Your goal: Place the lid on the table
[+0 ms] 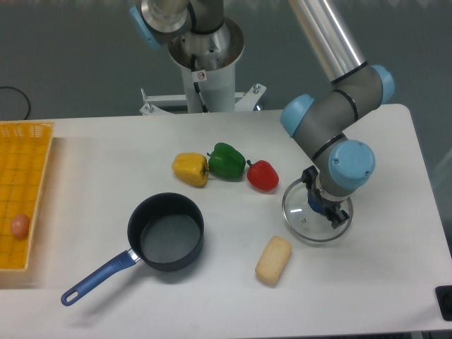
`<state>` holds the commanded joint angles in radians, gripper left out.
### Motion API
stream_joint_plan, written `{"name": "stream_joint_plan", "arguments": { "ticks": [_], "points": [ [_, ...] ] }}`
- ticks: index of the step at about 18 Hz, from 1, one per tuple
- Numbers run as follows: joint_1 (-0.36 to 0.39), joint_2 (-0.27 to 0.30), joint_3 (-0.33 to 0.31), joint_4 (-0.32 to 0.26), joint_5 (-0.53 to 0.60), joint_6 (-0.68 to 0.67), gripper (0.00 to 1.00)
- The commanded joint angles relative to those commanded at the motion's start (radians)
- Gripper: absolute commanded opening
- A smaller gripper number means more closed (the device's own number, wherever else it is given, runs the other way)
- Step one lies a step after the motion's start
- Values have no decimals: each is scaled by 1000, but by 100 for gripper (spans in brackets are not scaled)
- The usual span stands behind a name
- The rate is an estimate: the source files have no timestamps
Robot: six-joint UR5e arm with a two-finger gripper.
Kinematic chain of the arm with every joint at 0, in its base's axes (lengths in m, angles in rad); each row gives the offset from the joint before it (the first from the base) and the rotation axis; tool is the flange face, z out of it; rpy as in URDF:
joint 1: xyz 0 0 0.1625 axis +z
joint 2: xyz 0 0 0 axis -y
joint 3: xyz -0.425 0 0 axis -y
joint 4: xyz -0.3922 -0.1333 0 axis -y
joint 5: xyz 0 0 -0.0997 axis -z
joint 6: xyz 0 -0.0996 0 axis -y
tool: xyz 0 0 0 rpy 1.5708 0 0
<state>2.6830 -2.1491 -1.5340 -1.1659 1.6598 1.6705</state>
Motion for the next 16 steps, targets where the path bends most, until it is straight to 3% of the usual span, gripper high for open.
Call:
{"name": "stream_joint_plan", "arguments": {
  "ticks": [16],
  "points": [
    [-3,-12,0,26,0,-3,60]
  ]
}}
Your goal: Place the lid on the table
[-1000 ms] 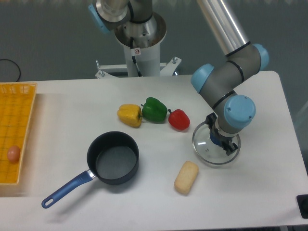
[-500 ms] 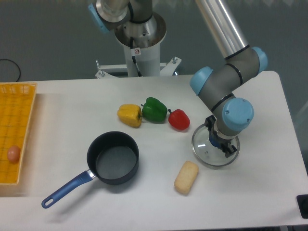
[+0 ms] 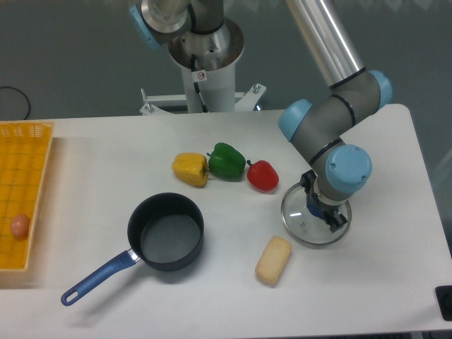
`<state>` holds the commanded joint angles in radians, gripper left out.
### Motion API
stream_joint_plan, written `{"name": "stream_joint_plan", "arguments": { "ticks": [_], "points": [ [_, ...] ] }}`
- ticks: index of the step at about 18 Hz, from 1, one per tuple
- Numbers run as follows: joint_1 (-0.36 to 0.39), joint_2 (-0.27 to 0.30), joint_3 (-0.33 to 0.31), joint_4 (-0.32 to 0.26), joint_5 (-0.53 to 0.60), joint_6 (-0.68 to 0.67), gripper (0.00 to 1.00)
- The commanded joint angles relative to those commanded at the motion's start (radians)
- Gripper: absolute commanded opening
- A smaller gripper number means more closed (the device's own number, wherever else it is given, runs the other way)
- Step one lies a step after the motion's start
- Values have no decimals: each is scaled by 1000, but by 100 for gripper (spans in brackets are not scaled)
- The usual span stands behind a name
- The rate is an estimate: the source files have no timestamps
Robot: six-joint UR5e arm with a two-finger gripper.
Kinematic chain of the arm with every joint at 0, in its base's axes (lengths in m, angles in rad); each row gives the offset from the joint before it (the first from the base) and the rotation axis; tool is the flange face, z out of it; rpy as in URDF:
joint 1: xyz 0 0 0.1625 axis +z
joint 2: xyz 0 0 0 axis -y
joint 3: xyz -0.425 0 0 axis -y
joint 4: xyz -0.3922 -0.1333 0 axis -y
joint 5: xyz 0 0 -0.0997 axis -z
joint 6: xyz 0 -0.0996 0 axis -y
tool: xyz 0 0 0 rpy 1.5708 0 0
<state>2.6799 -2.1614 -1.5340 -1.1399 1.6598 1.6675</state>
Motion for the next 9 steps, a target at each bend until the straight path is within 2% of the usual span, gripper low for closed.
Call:
{"name": "stream_joint_plan", "arguments": {
  "ticks": [9],
  "points": [
    [-2,0,-12,14,0,-2,60]
  ]
}}
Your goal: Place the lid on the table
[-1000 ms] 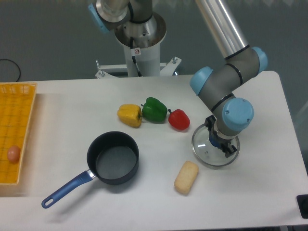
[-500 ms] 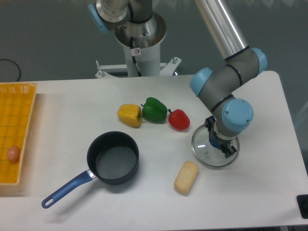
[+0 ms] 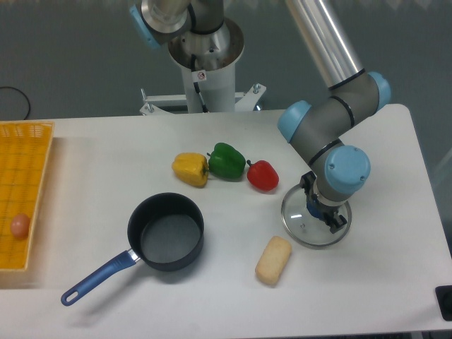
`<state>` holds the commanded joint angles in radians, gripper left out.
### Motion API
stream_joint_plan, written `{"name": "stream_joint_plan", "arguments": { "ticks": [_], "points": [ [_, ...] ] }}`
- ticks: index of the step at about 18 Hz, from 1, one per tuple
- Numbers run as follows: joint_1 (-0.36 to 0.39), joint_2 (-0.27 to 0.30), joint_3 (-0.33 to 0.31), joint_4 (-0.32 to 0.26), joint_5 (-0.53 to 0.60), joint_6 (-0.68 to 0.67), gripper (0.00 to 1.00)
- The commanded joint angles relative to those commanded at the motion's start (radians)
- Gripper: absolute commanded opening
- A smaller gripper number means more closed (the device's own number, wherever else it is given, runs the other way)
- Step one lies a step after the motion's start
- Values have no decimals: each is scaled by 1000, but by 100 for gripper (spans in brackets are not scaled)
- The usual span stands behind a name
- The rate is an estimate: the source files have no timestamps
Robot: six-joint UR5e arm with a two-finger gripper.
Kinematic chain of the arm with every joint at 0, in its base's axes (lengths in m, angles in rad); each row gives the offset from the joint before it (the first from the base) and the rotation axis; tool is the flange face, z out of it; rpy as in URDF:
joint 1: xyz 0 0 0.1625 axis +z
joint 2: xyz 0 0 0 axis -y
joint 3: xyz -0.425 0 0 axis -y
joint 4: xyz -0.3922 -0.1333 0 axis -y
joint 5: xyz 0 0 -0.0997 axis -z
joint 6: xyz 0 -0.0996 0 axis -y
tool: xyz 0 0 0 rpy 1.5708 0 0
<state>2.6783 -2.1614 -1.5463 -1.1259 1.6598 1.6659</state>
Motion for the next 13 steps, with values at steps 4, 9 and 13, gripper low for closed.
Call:
{"name": "stream_joint_plan", "arguments": {
  "ticks": [4,9,13],
  "points": [
    [0,0,-5,2,2,-3,60],
    [0,-2,-8,12,2,-5,60],
    [-2,-2,-9,17,2,-5,60]
  ]
}}
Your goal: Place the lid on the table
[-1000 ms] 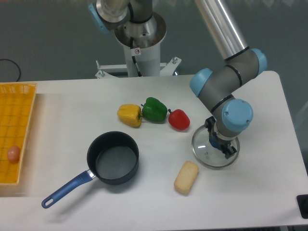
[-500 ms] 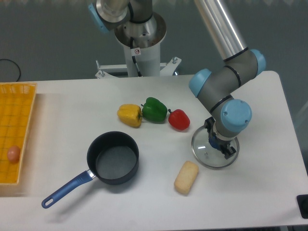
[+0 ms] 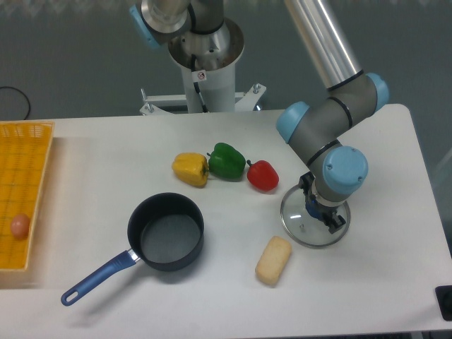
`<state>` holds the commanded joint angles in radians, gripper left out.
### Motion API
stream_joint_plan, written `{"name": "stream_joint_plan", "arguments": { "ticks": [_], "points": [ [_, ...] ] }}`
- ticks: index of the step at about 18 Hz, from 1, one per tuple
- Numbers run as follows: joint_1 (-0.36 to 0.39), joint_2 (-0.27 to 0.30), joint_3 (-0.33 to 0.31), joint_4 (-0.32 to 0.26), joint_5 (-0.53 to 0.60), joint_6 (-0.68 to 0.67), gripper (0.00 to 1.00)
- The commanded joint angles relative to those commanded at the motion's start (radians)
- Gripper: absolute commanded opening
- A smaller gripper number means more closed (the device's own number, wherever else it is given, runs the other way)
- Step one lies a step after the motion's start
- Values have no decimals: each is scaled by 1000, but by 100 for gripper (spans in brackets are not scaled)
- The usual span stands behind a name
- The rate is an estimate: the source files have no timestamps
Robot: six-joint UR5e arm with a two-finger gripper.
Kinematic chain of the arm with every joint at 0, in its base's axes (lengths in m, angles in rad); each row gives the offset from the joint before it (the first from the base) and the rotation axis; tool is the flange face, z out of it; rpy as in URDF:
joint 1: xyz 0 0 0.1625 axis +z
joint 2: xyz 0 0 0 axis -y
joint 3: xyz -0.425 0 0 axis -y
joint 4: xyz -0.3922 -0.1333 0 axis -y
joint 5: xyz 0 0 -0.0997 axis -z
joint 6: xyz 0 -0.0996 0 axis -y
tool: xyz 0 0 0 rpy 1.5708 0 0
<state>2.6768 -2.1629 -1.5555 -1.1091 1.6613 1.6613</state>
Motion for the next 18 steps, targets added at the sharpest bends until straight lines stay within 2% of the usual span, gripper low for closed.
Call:
{"name": "stream_joint_plan", "arguments": {
  "ticks": [4,9,11,13,14,18],
  "points": [
    [0,-2,-2,0,2,2,61],
    [0,-2,-2,2,2,8,70],
    [0,-2,-2,2,2,11,78],
    [0,-2,0,6,2,14,96],
    [0,2,2,6,3,12,100],
    [5,37,3,6,2,12,100]
  ]
}}
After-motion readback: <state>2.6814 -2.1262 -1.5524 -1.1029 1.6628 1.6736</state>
